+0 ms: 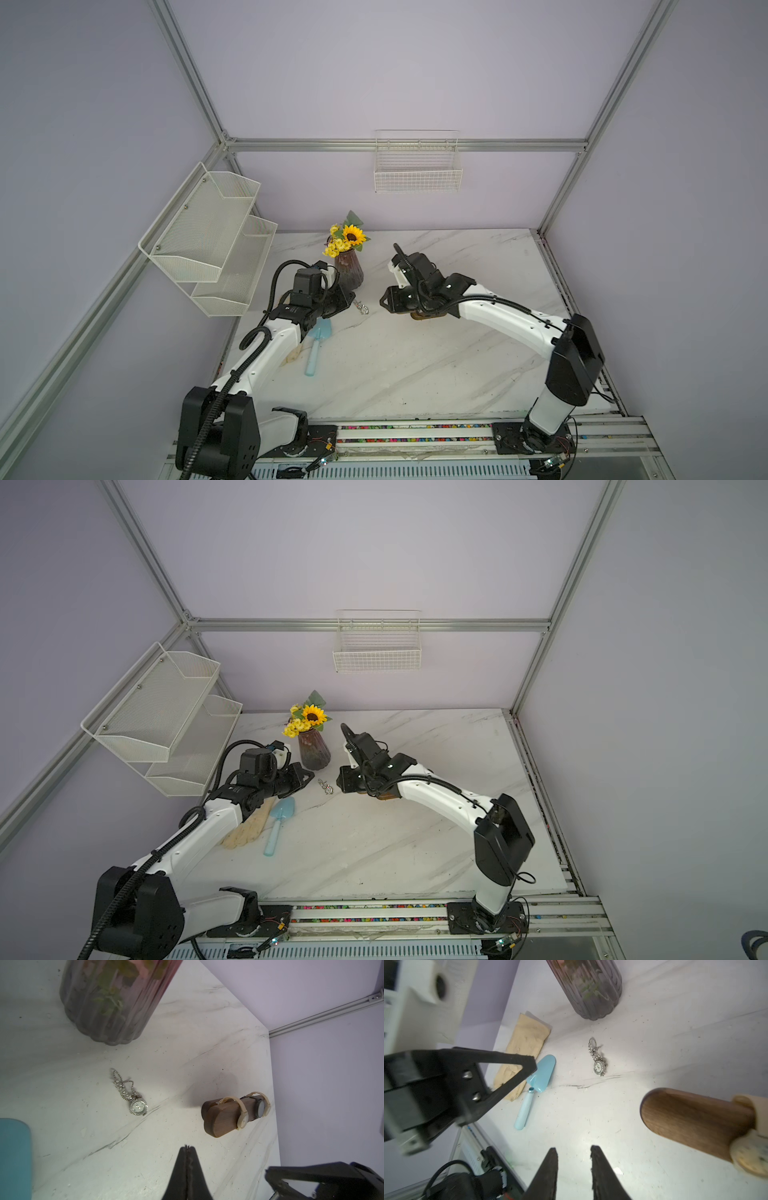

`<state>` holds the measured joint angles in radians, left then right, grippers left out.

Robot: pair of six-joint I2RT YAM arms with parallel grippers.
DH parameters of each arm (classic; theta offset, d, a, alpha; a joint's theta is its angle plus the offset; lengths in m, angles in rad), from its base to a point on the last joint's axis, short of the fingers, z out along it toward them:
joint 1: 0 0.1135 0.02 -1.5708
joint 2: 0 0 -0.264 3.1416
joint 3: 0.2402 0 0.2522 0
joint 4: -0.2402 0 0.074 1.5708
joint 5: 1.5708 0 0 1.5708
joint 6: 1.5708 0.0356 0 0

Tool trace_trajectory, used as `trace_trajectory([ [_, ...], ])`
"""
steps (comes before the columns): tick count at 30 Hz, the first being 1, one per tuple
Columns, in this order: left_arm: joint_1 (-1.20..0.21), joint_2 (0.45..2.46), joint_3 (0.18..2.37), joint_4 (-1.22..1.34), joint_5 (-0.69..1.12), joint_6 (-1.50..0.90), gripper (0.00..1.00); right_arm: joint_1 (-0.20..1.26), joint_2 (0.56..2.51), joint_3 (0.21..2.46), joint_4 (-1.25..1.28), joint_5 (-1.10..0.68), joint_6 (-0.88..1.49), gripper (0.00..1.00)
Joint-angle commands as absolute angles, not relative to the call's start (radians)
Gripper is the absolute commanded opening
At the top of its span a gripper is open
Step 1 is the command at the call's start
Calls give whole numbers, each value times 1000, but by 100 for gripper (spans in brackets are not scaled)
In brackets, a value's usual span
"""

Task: Place watch on stand
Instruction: Move the watch to the center of the board.

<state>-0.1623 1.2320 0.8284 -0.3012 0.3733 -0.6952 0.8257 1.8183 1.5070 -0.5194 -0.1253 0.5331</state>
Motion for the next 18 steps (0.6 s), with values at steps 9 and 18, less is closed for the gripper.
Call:
trace_trajectory([
  [9, -90, 1071, 807, -461, 217, -759, 50, 870, 2172, 1779, -548, 18, 402, 33],
  [18, -62, 1081, 798, -464, 272, -759, 50, 875, 2352, 1960, -582, 31, 376, 35],
])
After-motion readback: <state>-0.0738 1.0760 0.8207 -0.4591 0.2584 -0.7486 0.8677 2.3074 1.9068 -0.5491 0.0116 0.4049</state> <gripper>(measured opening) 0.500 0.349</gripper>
